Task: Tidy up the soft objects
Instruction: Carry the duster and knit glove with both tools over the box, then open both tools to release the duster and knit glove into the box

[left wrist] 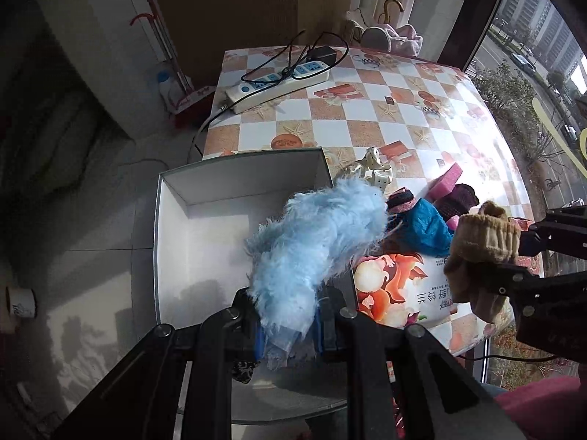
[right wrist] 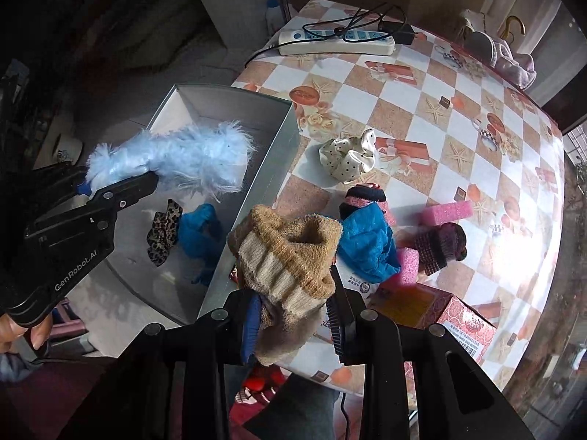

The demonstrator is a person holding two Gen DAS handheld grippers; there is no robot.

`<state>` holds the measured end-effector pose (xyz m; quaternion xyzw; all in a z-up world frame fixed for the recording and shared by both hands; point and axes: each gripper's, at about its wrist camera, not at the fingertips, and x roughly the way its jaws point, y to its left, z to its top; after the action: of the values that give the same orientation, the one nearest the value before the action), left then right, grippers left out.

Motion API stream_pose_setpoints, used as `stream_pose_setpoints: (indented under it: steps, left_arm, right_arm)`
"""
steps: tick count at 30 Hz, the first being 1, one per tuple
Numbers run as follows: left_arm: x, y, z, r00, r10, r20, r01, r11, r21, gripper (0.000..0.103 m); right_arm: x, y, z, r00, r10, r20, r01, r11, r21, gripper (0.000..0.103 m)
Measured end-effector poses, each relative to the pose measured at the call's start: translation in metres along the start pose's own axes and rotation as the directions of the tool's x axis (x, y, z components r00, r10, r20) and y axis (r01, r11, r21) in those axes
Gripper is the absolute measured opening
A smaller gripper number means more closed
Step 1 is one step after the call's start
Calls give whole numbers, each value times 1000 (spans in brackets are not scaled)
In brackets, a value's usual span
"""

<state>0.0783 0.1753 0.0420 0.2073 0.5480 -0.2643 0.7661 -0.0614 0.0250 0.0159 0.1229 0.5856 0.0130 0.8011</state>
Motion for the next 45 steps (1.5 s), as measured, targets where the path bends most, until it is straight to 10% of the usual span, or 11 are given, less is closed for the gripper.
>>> stream_pose_setpoints:
  steps: [32, 37, 41, 43, 45]
  left_arm:
    - [21, 58, -32, 995, 52, -82, -61, 992, -112, 22]
    - [23, 57, -35, 995, 54, -87, -64, 992, -110, 44]
    - [23, 58, -37, 994, 66, -88, -75, 991, -109, 79]
    - [25, 59, -37, 991, 85, -101, -96, 989, -115, 84]
    - [28, 62, -37, 990, 64, -123, -81, 987, -137, 86]
  right_arm:
    - [28, 67, 47, 998, 42, -47, -48, 990, -133, 33]
    - [32, 80, 64, 997, 64, -48, -71, 987, -141, 37]
    - [29, 84, 75, 996, 87, -29, -90, 987, -135, 65]
    - [26, 83, 80, 994, 105, -23, -107, 987, -121, 89]
    - [24, 78, 81, 994, 111, -17, -112, 989, -100, 90]
